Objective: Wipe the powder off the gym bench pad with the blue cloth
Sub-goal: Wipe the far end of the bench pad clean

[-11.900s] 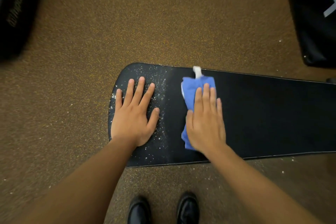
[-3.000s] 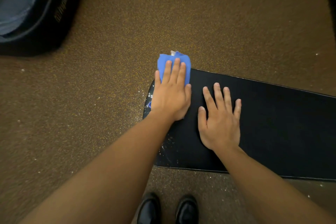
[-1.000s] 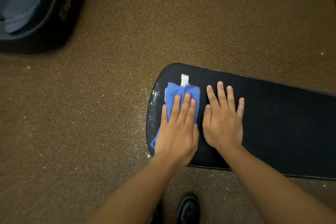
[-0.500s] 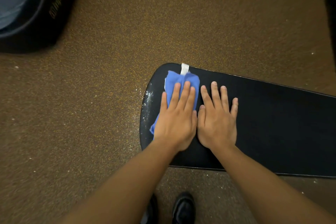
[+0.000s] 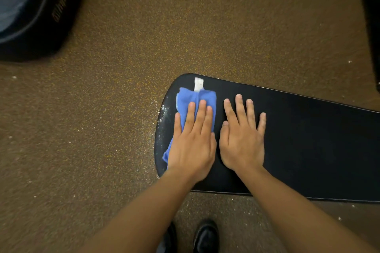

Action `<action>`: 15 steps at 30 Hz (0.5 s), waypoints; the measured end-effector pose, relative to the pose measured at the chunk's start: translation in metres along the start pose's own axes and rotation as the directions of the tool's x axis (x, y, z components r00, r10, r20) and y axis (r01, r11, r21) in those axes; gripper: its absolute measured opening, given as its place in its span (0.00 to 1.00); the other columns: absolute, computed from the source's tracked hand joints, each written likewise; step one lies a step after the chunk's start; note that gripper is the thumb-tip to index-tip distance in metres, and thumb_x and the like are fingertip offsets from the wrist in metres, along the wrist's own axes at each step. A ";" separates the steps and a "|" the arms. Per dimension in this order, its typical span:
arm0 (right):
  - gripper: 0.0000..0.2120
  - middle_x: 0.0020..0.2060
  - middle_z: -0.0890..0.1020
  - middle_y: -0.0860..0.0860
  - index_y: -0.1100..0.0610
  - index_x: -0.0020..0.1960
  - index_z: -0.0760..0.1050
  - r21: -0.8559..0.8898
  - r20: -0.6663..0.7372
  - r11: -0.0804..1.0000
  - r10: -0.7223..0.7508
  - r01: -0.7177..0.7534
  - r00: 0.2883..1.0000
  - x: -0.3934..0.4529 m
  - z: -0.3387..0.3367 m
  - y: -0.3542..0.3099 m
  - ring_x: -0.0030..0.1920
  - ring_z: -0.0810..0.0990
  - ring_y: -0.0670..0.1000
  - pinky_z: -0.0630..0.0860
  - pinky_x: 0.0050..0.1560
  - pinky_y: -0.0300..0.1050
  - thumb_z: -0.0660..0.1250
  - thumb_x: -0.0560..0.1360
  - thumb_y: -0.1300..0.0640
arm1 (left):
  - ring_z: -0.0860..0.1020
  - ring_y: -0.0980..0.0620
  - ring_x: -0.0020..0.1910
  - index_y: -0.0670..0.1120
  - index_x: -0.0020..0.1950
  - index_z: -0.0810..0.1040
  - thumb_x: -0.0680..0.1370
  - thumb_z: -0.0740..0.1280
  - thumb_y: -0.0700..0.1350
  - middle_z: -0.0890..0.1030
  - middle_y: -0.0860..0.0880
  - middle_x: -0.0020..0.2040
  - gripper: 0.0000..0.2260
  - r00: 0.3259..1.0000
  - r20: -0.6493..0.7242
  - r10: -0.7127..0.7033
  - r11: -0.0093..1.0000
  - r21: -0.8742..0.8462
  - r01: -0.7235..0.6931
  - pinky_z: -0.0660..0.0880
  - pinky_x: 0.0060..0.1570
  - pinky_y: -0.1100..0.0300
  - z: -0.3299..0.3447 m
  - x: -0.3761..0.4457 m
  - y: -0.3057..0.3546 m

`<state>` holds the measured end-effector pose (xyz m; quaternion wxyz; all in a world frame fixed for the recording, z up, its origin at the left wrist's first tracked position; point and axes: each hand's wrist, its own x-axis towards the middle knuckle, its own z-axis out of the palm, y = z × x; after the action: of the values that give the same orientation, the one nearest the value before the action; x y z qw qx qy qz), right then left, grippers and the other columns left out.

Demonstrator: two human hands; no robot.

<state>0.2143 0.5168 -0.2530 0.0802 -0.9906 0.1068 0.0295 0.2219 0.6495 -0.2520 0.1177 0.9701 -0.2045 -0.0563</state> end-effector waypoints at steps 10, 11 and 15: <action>0.26 0.79 0.55 0.51 0.49 0.79 0.55 0.019 -0.007 1.000 -0.013 0.014 1.000 -0.001 0.000 0.002 0.79 0.50 0.55 0.49 0.75 0.64 0.46 0.80 0.50 | 0.45 0.45 0.80 0.43 0.80 0.51 0.82 0.47 0.50 0.50 0.45 0.81 0.28 0.992 0.008 -0.130 0.990 -0.059 0.130 0.47 0.76 0.42 -0.010 0.004 -0.023; 0.26 0.79 0.56 0.51 0.49 0.79 0.55 0.022 -0.008 1.000 -0.012 0.012 1.000 -0.001 0.000 0.002 0.79 0.50 0.55 0.48 0.75 0.64 0.46 0.80 0.50 | 0.47 0.44 0.79 0.42 0.80 0.53 0.81 0.49 0.50 0.51 0.44 0.80 0.27 0.992 0.006 -0.124 0.991 -0.047 0.124 0.49 0.76 0.41 -0.008 -0.014 -0.018; 0.26 0.79 0.56 0.52 0.50 0.78 0.55 0.024 -0.017 1.000 -0.010 0.010 1.000 -0.001 -0.001 0.000 0.78 0.51 0.56 0.49 0.75 0.64 0.46 0.80 0.50 | 0.53 0.42 0.79 0.41 0.79 0.57 0.81 0.51 0.49 0.56 0.43 0.79 0.27 0.999 0.022 -0.036 0.999 0.014 0.036 0.54 0.73 0.38 -0.001 -0.039 -0.006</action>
<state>0.2133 0.5170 -0.2524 0.0915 -0.9903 0.1030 0.0192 0.1892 0.6708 -0.2499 0.1078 0.9738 -0.1887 -0.0676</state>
